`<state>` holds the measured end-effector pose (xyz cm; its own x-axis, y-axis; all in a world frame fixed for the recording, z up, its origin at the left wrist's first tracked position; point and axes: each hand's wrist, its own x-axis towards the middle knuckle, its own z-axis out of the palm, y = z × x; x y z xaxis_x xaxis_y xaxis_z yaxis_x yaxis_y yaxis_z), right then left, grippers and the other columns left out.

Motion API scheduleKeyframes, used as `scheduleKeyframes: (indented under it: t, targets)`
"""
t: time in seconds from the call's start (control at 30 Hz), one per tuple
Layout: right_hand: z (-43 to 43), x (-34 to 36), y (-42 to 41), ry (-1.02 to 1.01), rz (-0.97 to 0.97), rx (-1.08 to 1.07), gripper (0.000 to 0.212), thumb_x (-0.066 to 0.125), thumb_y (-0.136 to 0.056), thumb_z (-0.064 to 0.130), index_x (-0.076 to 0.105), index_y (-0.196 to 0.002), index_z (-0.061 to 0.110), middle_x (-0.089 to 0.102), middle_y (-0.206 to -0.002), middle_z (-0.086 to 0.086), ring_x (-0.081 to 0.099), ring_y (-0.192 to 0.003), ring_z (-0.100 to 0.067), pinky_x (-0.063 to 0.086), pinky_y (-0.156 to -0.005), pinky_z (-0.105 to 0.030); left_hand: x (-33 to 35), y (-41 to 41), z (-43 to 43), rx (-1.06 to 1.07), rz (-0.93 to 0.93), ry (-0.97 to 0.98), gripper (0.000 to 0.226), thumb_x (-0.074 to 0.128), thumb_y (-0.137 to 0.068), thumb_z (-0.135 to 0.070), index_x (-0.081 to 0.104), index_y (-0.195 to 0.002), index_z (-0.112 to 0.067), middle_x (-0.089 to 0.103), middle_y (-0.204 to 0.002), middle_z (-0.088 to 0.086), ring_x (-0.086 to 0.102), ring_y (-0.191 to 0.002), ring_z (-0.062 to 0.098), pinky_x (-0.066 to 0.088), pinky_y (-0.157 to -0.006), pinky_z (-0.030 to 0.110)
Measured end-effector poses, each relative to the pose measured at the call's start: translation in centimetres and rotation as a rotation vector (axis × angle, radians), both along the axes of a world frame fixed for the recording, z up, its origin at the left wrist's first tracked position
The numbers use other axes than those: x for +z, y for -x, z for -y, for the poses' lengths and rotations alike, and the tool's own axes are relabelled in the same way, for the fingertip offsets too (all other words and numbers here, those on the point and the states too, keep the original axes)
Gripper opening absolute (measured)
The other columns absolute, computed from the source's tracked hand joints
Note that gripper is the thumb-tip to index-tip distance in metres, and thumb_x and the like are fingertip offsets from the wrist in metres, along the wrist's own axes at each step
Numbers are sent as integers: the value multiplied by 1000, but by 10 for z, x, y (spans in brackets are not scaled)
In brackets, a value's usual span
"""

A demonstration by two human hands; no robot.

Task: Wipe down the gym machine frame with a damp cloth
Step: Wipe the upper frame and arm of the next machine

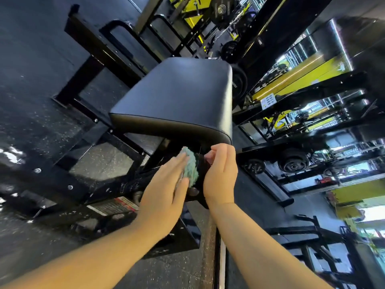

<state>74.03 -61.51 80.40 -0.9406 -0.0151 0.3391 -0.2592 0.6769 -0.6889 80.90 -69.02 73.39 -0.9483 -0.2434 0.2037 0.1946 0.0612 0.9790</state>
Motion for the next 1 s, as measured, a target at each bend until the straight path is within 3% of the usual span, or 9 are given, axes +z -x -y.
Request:
scheduleKeyframes:
  t: [0.17, 0.27, 0.4, 0.57, 0.7, 0.77, 0.87, 0.93, 1.0]
  targets:
    - [1, 1, 1, -32, 17, -5, 22, 35, -100, 13, 54, -91, 7, 48, -71, 11, 44, -65, 0, 39, -67, -18, -21, 23, 14, 2, 248, -112, 44, 26, -102, -32, 31, -145, -26, 31, -151, -9, 26, -137, 3, 17, -113, 22]
    - [0, 1, 0, -46, 29, -13, 23, 34, -101, 16, 54, -92, 8, 49, -71, 11, 45, -65, -1, 40, -68, -23, 10, 35, 8, 26, 177, -118, 46, 28, -101, -34, 46, -138, -14, 46, -143, 4, 38, -133, 17, 30, -111, 34]
    - [-1, 0, -1, -69, 19, 31, 25, 32, -100, 19, 54, -91, 10, 48, -70, 11, 44, -65, 0, 37, -63, -17, 3, 11, 0, 32, 16, -53, 44, 29, -95, -44, 28, -139, -42, 33, -147, -18, 26, -137, -2, 24, -114, 27]
    - [-4, 0, 1, -62, 2, 74, 28, 30, -96, 27, 52, -88, 12, 46, -70, 9, 43, -64, -4, 36, -61, -15, -16, 27, 10, 62, 291, -41, 41, 27, -101, -36, 34, -142, -35, 37, -147, -13, 33, -133, 4, 24, -111, 24]
    - [-7, -2, -2, -59, 24, 121, 29, 28, -92, 33, 51, -88, 18, 49, -72, 3, 48, -68, -12, 41, -65, -30, 2, 21, -2, 54, 102, 22, 47, 34, -99, -37, 30, -145, -33, 34, -144, -21, 30, -133, -4, 22, -108, 18]
    - [-7, 1, -1, -67, 22, 128, 27, 29, -97, 30, 51, -87, 18, 47, -71, 4, 45, -64, -4, 39, -63, -21, -12, 8, 1, 54, 71, 93, 50, 39, -98, -31, 26, -146, -34, 33, -137, -25, 31, -128, -6, 24, -104, 13]
    - [-5, 3, -2, -80, 42, 118, 23, 32, -101, 20, 52, -89, 19, 46, -70, 8, 43, -63, 0, 34, -57, -14, -35, 2, 24, 49, 280, 94, 41, 35, -101, -26, 39, -141, -23, 44, -133, -14, 44, -113, 3, 31, -84, 3]
    - [-5, 1, -1, -93, 44, 87, 23, 33, -101, 20, 53, -91, 20, 49, -72, 8, 45, -65, -2, 36, -62, -22, -35, 9, 41, 79, 420, 4, 35, 34, -102, -26, 49, -131, -16, 54, -128, 1, 50, -102, 12, 33, -77, 13]
    - [-3, 1, -1, -98, 13, 69, 25, 32, -100, 25, 56, -94, 19, 54, -79, 7, 49, -73, -7, 37, -66, -26, -27, 19, 62, 133, 465, -197, 28, 39, -100, -30, 51, -125, -21, 55, -114, -2, 54, -93, 13, 39, -73, 15]
